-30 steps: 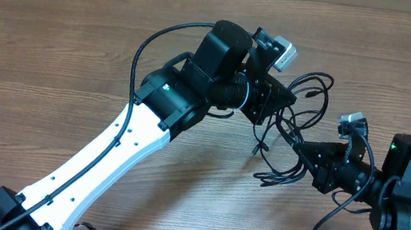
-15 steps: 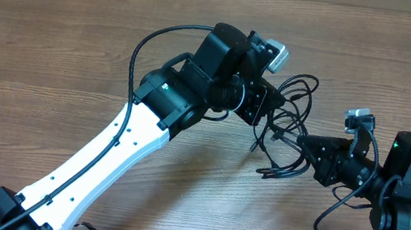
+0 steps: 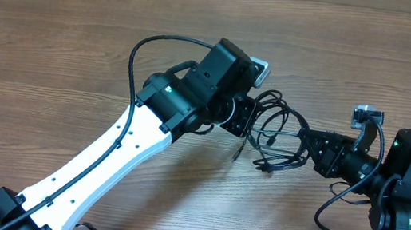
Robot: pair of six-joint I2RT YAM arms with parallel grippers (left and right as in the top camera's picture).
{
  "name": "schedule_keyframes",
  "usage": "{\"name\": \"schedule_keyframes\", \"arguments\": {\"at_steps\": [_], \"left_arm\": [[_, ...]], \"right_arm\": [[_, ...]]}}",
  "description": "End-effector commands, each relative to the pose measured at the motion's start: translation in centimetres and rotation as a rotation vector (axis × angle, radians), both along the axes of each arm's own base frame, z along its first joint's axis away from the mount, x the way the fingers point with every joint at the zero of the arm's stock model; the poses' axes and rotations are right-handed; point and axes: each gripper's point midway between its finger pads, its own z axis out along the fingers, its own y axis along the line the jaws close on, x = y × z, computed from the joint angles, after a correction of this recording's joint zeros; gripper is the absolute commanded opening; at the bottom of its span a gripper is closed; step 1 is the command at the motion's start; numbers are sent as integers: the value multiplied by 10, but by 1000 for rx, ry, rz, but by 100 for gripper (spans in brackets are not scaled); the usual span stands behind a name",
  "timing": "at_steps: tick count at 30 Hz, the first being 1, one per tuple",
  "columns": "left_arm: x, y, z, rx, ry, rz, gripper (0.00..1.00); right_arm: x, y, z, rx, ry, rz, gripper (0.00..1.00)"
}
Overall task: Untangle cables
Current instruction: 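Withdraw the right gripper rightward away from the hanging cables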
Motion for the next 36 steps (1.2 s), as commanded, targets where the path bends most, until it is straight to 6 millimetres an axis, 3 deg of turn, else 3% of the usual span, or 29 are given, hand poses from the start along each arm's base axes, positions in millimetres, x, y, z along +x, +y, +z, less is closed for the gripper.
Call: {"name": "schedule_keyframes", "arguments": {"at_steps": [1, 11, 21, 25, 28, 31, 36], "left_arm": [[15, 27, 9, 83, -73, 109, 4], [20, 45, 2, 138, -49, 205, 4], [31, 44, 9, 94, -70, 241, 4], [34, 41, 12, 83, -87, 236, 4], [36, 39, 15, 76, -106, 226, 4], [37, 35, 18, 63, -121, 207, 4], [35, 18, 28, 4, -166, 96, 4]], "right_arm": [[9, -11, 12, -17, -25, -76, 4], [12, -19, 8, -17, 11, -141, 4], [13, -37, -7, -80, 73, -252, 4], [13, -41, -10, -96, 79, -269, 47], [13, -41, -10, -105, 71, -259, 73], [12, -39, -10, -120, 58, -236, 82], [9, -26, -3, -109, 5, -135, 82]]}}
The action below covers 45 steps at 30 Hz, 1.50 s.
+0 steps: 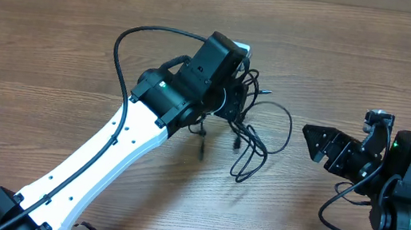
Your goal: Untangle cables
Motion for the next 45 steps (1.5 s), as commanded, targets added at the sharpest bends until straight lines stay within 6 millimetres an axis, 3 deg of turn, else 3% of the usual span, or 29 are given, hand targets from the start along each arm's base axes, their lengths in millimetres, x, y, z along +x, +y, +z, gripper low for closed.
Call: {"name": "schedule_keyframes", "arguments": {"at_steps": [1, 6, 12, 30, 45], "left_arm": [[-5, -18, 31, -76, -93, -155, 4], [-22, -50, 55, -181, -206, -445, 4], [-39, -71, 77, -284, -288, -626, 4], [-43, -89, 117, -433, -406, -708, 4], [-65, -108, 138, -516, -460, -803, 4]], "right_arm": [[0, 12, 22, -5, -99, 112, 82], [-10, 32, 32, 10, -180, 283, 82], [-11, 32, 32, 13, -181, 286, 82], [-12, 36, 35, 34, -185, 303, 78], [-16, 44, 44, 77, -218, 353, 78]]}}
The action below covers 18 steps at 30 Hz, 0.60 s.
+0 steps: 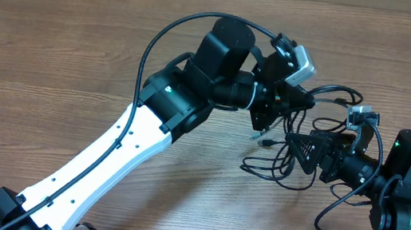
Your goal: Untangle cables
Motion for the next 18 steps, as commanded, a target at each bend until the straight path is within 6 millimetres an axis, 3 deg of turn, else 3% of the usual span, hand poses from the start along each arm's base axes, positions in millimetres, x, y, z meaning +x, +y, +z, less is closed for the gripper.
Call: {"name": "schedule_keyframes", "arguments": {"at_steps": [1, 5, 13, 18], "left_arm": [[-11, 1, 27, -57, -29, -31, 4], [-12, 0, 32, -76, -31, -38, 4], [-12, 0, 33, -78, -31, -37, 4], [-11, -1, 34, -85, -29, -35, 4]], "right_arm": [[0, 2, 16, 12, -45, 20, 77], [1, 2, 16, 14, -45, 22, 66], [6, 3, 10, 24, -14, 27, 24], [5, 10, 14, 69, -20, 80, 19]]}}
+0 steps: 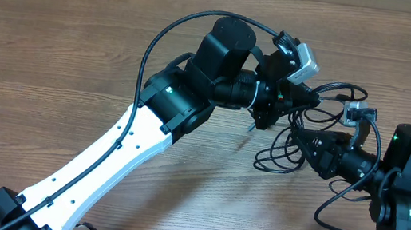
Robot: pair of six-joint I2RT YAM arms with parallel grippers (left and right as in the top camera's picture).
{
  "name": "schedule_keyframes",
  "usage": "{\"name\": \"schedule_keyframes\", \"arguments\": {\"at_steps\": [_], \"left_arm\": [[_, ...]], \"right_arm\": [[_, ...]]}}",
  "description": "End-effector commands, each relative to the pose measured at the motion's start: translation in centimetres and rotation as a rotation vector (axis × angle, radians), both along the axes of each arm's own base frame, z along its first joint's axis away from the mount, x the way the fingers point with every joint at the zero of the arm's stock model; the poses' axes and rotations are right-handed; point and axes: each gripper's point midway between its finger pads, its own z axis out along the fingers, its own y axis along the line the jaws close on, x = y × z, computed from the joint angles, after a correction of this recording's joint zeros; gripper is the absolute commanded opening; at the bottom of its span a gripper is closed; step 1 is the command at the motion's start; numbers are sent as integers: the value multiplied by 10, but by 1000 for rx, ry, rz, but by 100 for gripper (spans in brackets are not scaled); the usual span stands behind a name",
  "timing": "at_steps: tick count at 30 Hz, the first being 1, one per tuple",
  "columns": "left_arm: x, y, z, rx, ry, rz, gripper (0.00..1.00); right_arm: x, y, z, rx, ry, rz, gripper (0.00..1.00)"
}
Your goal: Untangle cables
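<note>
The black cable bundle (282,146) hangs in tangled loops just right of the table's middle. One strand runs up and right to a loop (345,93). My left gripper (292,103) is raised over the bundle and shut on its upper strands, with its white wrist camera on top. From the right, my right gripper (307,145) reaches into the lower loops. Its jaws look spread, with cable strands crossing in front of them. Whether it touches a strand cannot be told. A small plug end (251,126) dangles left of the left gripper.
The wooden table (54,45) stretches left and back. The left arm's white link (115,155) crosses the front left diagonally. The right arm's black base stands at the right edge, with its own black cable looping below it.
The left gripper has lifted the bundle a little, so the lower loops sit higher and tighter. The right gripper is now slightly higher, deeper among the loops.
First both grippers met at the bundle in mid-table. Then the left gripper held the cables farther left and back while the right gripper stood apart, open. Later the left gripper was over to the right with the cables, and the right gripper had closed in on the hanging loops.
</note>
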Motion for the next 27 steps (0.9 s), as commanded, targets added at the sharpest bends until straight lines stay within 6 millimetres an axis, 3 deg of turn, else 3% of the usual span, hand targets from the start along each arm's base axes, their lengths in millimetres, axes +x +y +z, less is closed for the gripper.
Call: {"name": "schedule_keyframes", "arguments": {"at_steps": [1, 4, 8, 19, 27], "left_arm": [[-11, 2, 26, -53, -20, -29, 4], [-10, 3, 26, -53, -22, -23, 4], [1, 5, 23, -35, -26, 37, 4], [58, 38, -17, 81, 236, 519, 4], [59, 45, -29, 121, 277, 570, 4]], "right_arm": [[0, 5, 17, 39, -41, 44, 17], [0, 6, 17, 46, -41, 53, 4], [0, 6, 17, 45, -42, 54, 4], [-3, 10, 22, 70, -54, 84, 4], [-3, 11, 23, 73, -61, 88, 4]]}}
